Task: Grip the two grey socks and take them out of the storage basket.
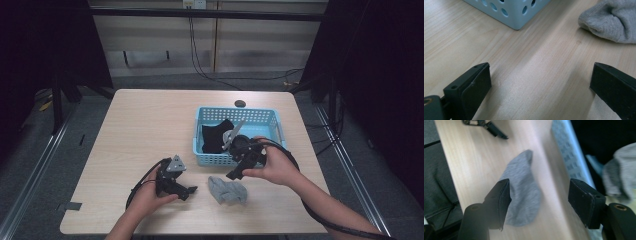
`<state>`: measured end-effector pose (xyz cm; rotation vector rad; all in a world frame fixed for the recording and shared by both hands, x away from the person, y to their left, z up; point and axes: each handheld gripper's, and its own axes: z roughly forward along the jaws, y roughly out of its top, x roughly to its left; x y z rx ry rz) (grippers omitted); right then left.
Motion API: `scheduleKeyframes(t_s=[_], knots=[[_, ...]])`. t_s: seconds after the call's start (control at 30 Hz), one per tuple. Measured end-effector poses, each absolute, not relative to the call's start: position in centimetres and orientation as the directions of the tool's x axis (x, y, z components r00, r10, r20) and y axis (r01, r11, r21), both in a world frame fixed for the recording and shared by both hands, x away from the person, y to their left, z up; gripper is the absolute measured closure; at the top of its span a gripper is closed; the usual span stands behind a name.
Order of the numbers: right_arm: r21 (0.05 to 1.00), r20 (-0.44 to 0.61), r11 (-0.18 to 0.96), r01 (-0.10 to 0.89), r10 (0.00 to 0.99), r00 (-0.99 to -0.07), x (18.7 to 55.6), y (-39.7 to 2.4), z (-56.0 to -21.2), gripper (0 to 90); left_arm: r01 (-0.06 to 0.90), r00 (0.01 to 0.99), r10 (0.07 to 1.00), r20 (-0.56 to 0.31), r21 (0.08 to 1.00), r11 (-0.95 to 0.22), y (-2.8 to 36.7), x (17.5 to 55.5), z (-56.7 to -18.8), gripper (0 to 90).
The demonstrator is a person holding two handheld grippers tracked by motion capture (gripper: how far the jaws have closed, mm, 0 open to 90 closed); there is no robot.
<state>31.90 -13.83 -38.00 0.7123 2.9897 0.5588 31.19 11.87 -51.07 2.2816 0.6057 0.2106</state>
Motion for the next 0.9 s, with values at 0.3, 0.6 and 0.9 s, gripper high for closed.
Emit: scheduleKeyframes(t_s=[0.3,0.6,0.9], knots=[[0.349,0.044,0.793,0.5,0.519,-0.854,35.8,-14.7,-37.0,34.0,0.361,0.874,0.484,-0.033,0.711,-0.604,11.9,31.2,-51.1,2.7],[0.345,0.014,0.748,0.567,0.6,-0.8,39.2,-15.9,-37.9,34.1,0.366,0.87,0.492,-0.038,0.718,-0.592,11.8,31.1,-51.1,2.7],[0.34,0.001,0.719,0.606,0.645,-0.765,41.4,-16.7,-39.3,35.3,0.364,0.871,0.49,-0.036,0.718,-0.593,11.8,31.2,-51.1,2.8]])
